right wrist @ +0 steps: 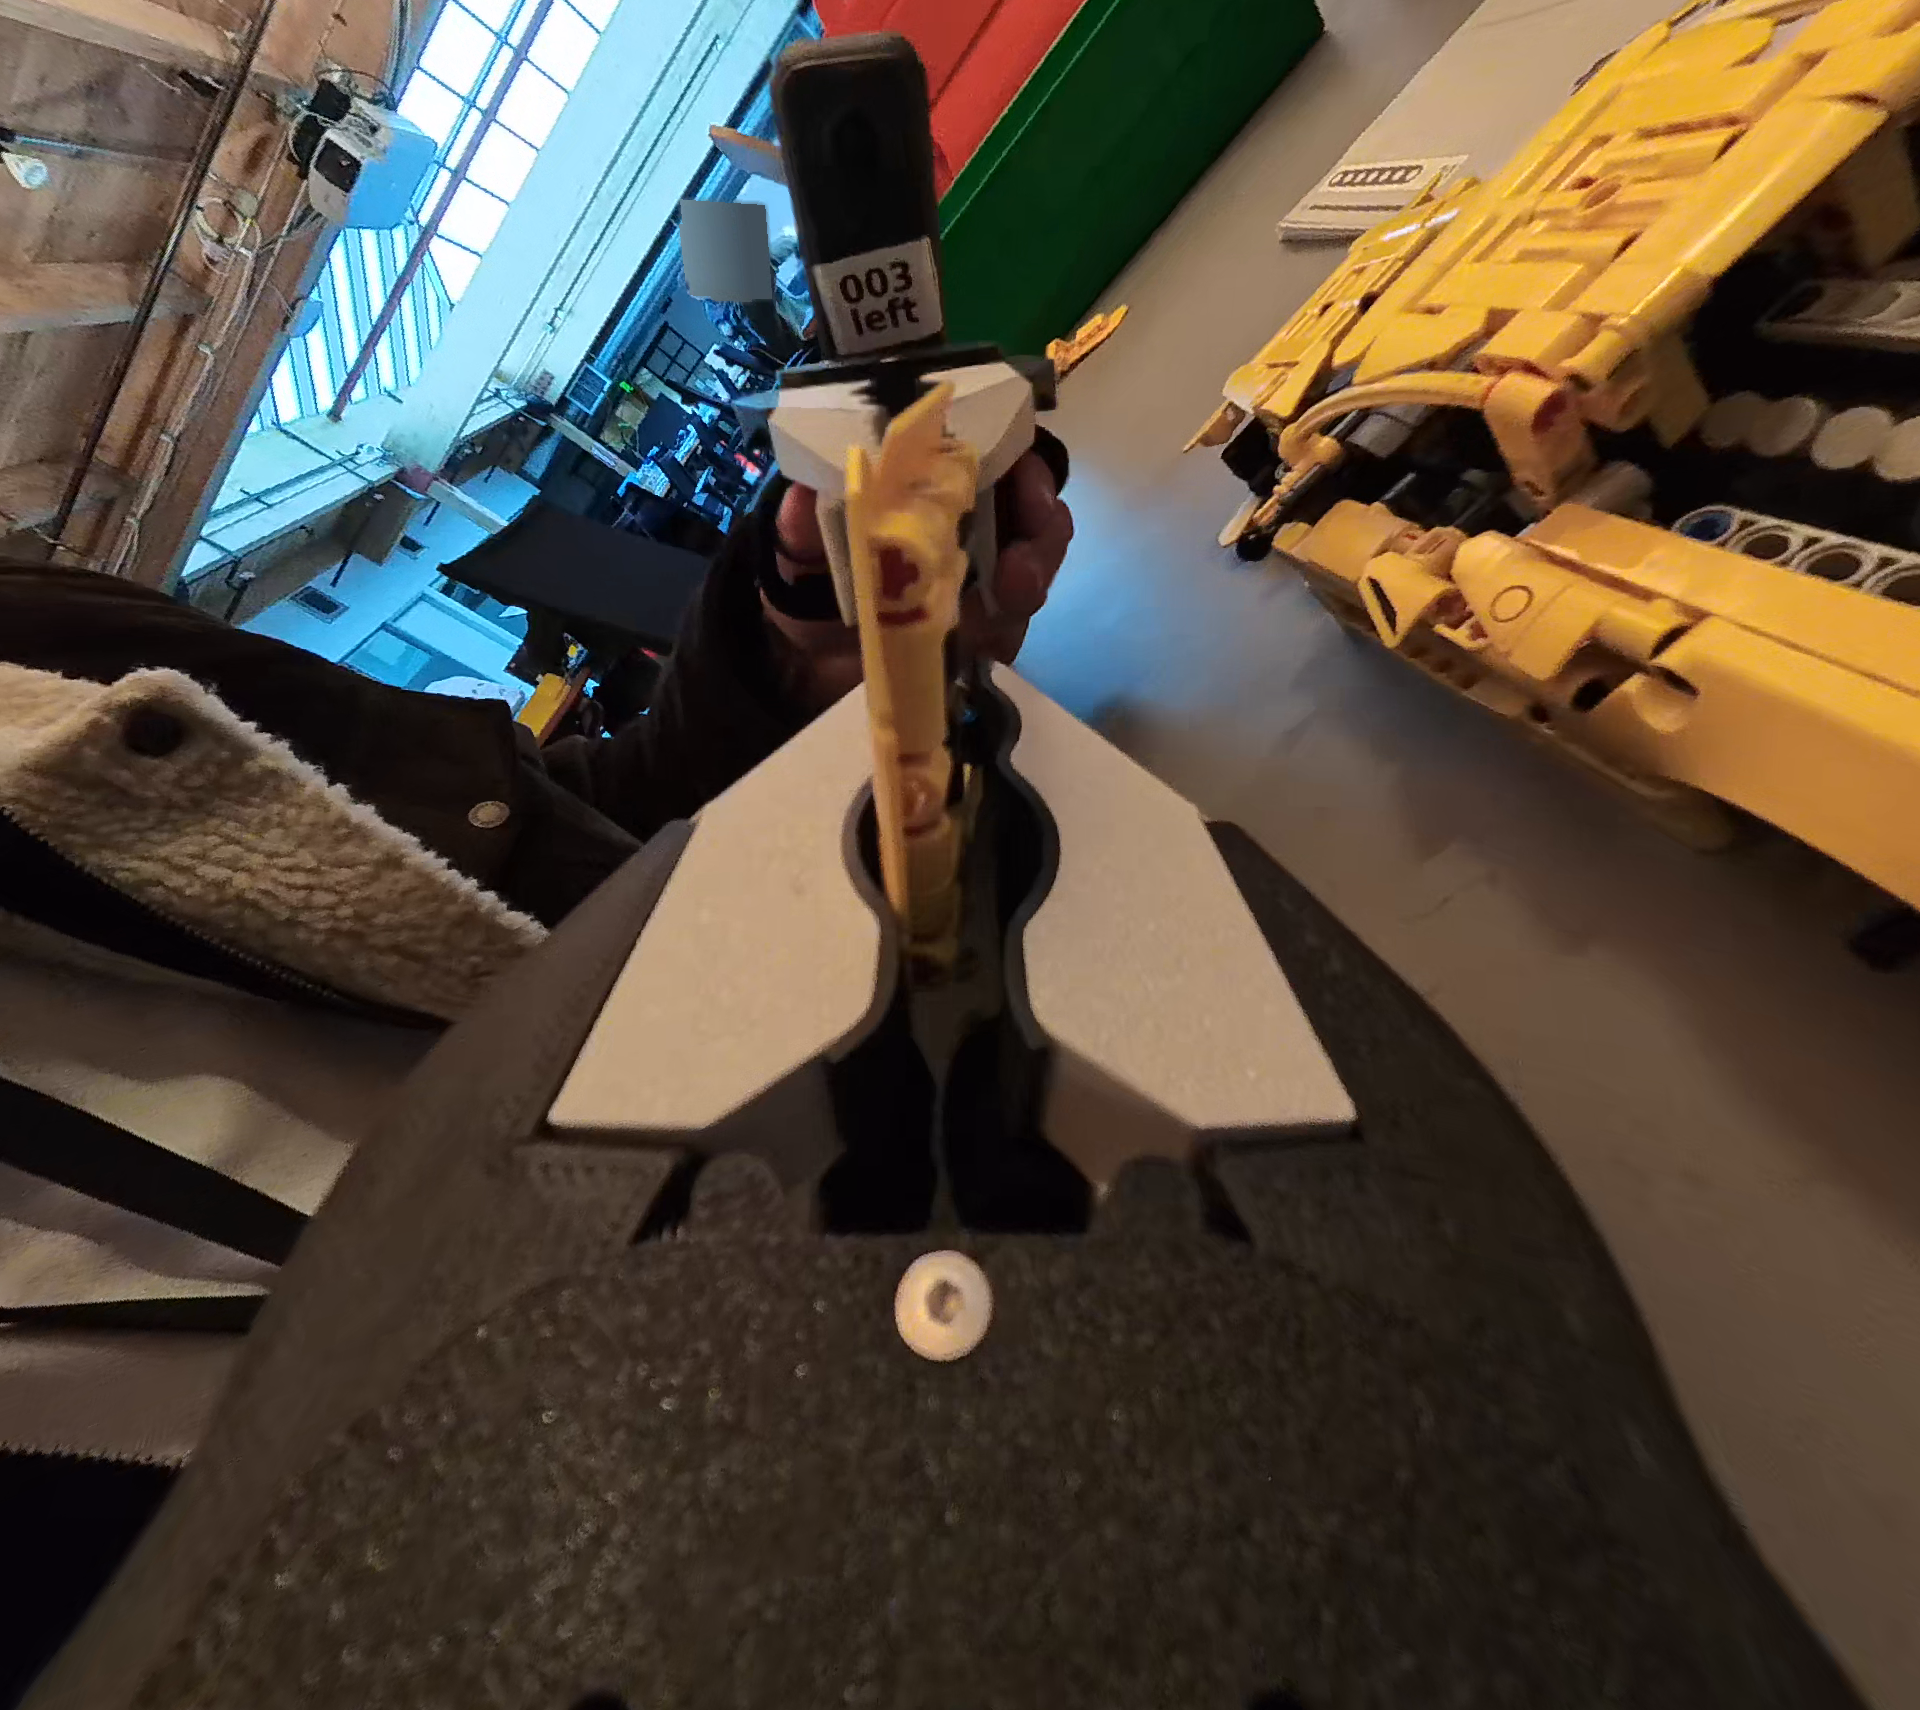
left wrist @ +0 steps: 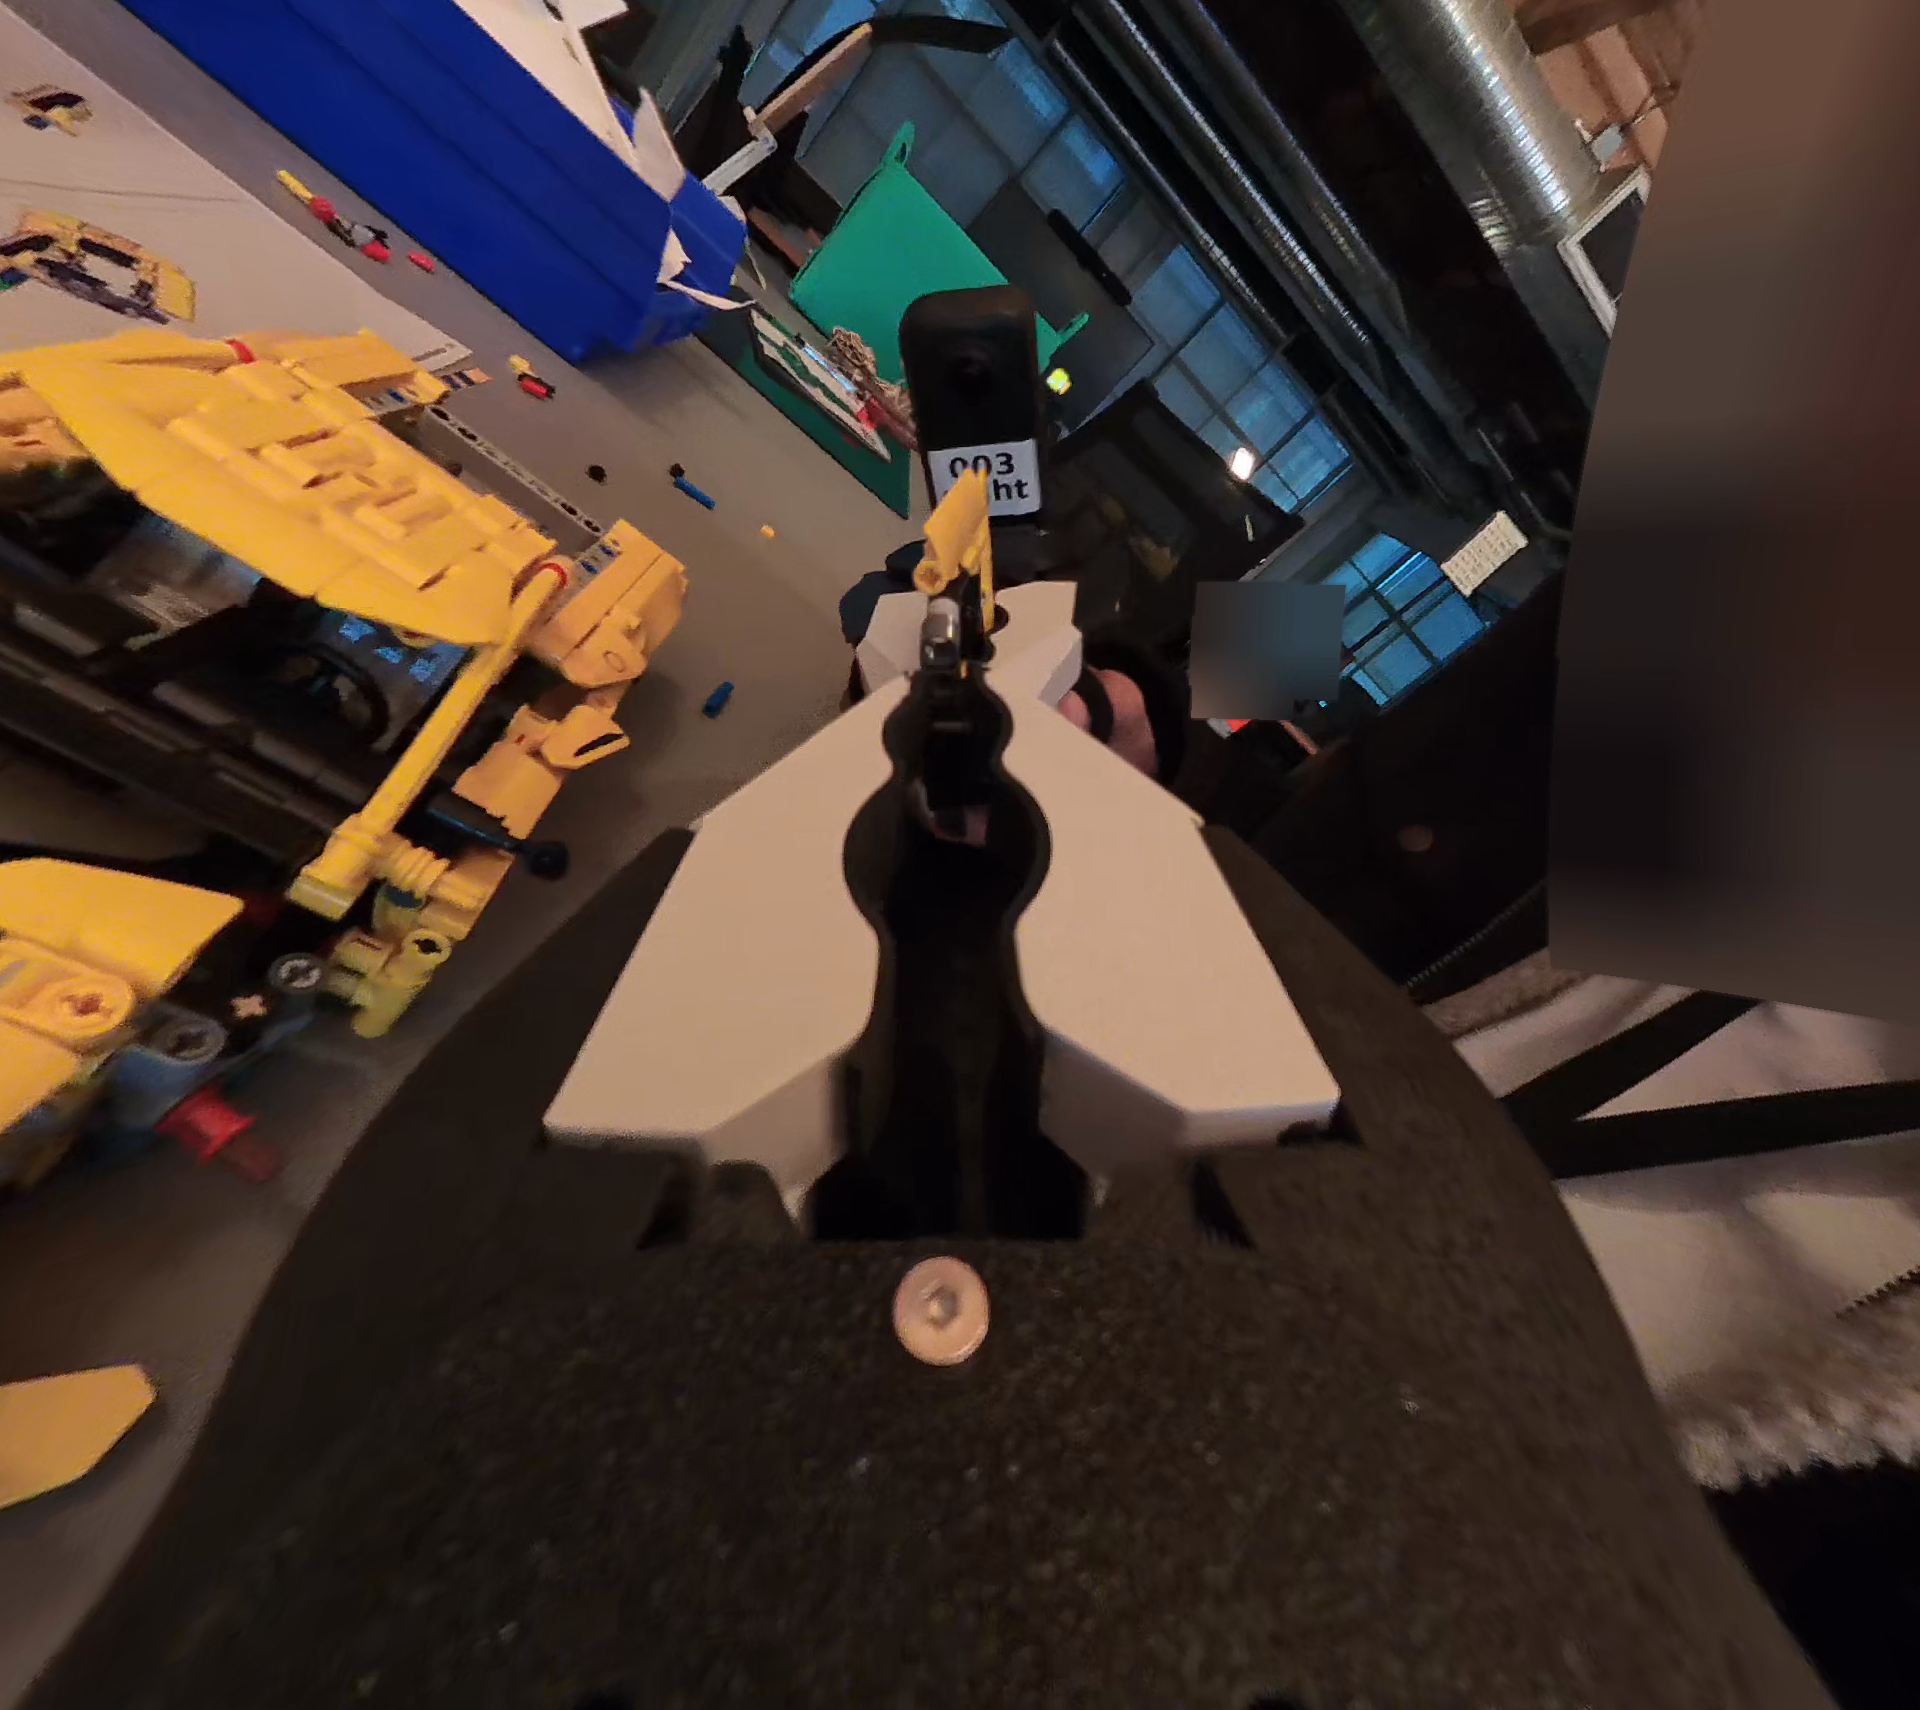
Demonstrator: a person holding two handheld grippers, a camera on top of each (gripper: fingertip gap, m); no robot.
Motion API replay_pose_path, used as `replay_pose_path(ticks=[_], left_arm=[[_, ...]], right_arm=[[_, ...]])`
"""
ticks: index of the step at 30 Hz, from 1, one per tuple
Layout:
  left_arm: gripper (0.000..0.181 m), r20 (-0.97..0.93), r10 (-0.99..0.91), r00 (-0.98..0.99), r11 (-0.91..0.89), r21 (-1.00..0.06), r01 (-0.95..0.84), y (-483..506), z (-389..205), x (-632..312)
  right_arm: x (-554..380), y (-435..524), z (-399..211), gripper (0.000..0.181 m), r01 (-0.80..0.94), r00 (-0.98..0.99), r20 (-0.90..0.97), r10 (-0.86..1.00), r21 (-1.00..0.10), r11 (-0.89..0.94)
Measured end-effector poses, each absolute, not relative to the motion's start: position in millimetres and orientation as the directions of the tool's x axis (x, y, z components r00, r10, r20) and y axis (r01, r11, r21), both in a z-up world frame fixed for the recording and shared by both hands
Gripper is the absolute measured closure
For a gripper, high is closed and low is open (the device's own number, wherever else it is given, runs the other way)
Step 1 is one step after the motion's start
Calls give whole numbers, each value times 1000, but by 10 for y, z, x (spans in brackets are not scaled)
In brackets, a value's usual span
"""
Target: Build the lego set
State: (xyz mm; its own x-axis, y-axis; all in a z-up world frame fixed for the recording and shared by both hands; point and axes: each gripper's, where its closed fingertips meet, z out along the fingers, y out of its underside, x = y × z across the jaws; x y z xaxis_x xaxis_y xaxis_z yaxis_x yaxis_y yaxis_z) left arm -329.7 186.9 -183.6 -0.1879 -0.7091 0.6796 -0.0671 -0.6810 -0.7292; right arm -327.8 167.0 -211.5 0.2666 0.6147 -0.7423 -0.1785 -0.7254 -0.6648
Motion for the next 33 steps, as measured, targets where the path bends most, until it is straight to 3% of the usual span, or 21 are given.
replay_pose_path(ticks=[12,15,17,23,33], left_arm=[[176,613,-766,-193,-611,-788,-75,1809,-1801,-3324],[176,633,-749,-196,-634,-771,-68,1837,-1797,-3352],[176,635,-747,-198,-636,-769,-68,1839,-1797,-3356],[176,632,-743,-218,-627,-772,-102,1750,-1823,-3311],[175,613,-772,-170,-604,-790,-106,1751,-1876,-3246]], right_arm=[[-3306,1620,-2101,173,-143,261,-704,660,-705,-695],[-3280,1615,-2017,150,-162,246,-667,703,-744,-649],[-3199,1663,-1935,150,-215,245,-664,706,-748,-628],[-3174,1684,-1948,173,-230,242,-696,675,-718,-657],[-3094,1720,-1972,174,-238,271,-709,652,-705,-668]])
